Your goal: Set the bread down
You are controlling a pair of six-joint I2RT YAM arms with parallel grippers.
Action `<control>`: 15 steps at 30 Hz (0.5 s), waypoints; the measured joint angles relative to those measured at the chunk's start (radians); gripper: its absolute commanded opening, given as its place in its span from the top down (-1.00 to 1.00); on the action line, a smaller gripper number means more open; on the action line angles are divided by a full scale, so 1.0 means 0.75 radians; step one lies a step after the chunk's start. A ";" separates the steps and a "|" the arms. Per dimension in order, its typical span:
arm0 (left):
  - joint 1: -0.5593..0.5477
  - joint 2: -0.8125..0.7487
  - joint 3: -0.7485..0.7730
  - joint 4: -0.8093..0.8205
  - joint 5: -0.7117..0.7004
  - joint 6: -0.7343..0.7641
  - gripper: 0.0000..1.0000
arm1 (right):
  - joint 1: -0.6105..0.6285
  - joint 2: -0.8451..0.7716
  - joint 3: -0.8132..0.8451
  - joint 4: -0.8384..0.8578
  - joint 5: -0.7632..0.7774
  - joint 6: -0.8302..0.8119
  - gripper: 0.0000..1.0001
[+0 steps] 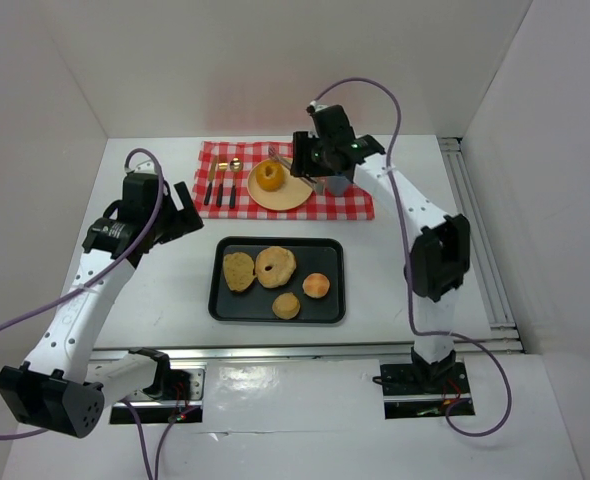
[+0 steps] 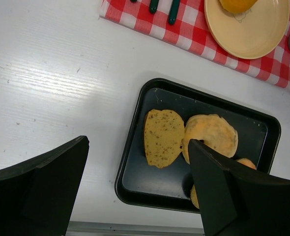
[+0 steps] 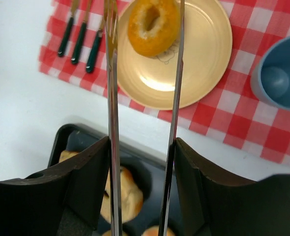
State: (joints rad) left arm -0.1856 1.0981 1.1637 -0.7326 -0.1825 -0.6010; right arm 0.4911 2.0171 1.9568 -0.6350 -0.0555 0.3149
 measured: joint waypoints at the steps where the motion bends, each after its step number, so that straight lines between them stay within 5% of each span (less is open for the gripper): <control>1: 0.001 0.000 0.000 0.000 0.001 0.000 -0.90 | 0.006 -0.042 -0.019 -0.012 0.009 -0.005 -0.19; 10: 0.001 0.006 0.001 0.001 0.008 0.000 -0.90 | 0.133 -0.830 -0.684 -0.091 -0.043 0.014 -0.10; 15: 0.009 0.026 0.001 0.002 0.025 -0.001 -0.88 | 0.210 -0.925 -0.915 -0.167 -0.165 0.098 -0.34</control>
State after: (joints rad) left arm -0.1787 1.1179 1.1641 -0.7311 -0.1635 -0.6018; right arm 0.6487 1.3235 1.2705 -0.7601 -0.1795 0.3885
